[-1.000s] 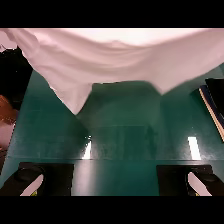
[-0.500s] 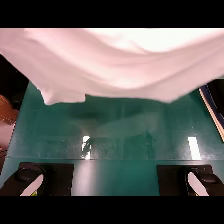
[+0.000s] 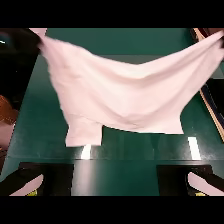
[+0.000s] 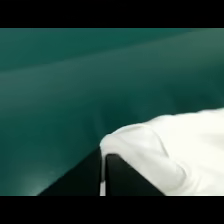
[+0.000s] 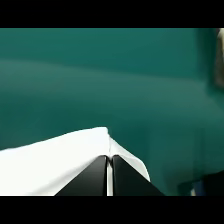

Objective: Fold the shirts.

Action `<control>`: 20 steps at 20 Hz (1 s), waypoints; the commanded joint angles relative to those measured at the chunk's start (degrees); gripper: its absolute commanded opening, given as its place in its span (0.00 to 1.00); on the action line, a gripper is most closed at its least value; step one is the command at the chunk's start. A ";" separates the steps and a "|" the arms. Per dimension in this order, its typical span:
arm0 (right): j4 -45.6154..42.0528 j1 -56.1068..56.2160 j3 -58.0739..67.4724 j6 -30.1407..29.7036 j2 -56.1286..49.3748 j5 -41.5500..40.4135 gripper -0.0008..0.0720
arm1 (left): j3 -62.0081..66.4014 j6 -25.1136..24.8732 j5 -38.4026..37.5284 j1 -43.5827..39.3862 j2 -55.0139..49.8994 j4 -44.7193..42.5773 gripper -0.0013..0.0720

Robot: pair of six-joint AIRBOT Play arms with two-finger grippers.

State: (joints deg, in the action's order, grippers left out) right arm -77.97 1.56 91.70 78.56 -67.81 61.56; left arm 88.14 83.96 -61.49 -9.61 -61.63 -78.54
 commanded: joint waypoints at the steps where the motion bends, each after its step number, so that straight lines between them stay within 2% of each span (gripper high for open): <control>1: 0.44 1.46 0.07 0.59 -12.79 2.82 0.03 | -7.04 0.70 8.02 0.02 -13.00 -1.03 0.05; 3: 0.44 3.04 0.07 0.59 -18.32 1.53 0.03 | -7.06 3.10 12.04 0.13 -21.07 -0.74 0.05; 4: 0.46 3.61 0.09 0.59 -20.39 0.81 0.03 | -7.04 3.74 12.83 0.13 -23.67 -0.72 0.14; 5: 0.55 3.87 0.09 0.61 -21.88 0.13 0.04 | -6.99 4.66 12.94 0.13 -25.66 -0.72 0.55; 6: 1.92 4.04 0.09 0.59 -22.95 -0.13 0.05 | -6.99 5.27 12.37 0.13 -26.60 -0.81 0.80; 8: 6.71 2.69 0.09 0.55 -23.52 0.59 0.49 | -6.54 5.14 9.40 0.15 -26.51 -2.47 0.77; 9: 9.68 1.42 0.07 0.52 -23.15 1.64 0.52 | -5.77 4.96 6.21 0.81 -26.10 -4.33 0.76; 11: 13.55 -1.75 0.02 0.35 -21.40 6.16 0.52 | -5.01 4.74 -2.16 3.87 -25.27 -5.27 0.77; 14: 14.93 -5.95 -2.71 -0.83 -17.11 11.74 0.52 | -7.82 4.35 -12.90 9.31 -25.18 -4.57 0.77; 16: 15.47 -8.17 -8.46 -1.57 -12.59 11.30 0.52 | -12.83 4.04 -14.16 10.91 -25.16 -1.79 0.76; 20: 15.37 -9.90 -21.07 -1.66 -3.67 8.20 0.52 | -23.23 2.89 -8.83 10.40 -25.16 7.39 0.77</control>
State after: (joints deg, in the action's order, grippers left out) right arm -63.40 -6.72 78.08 77.32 -77.03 70.89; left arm 71.00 87.94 -71.50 0.14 -86.76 -77.36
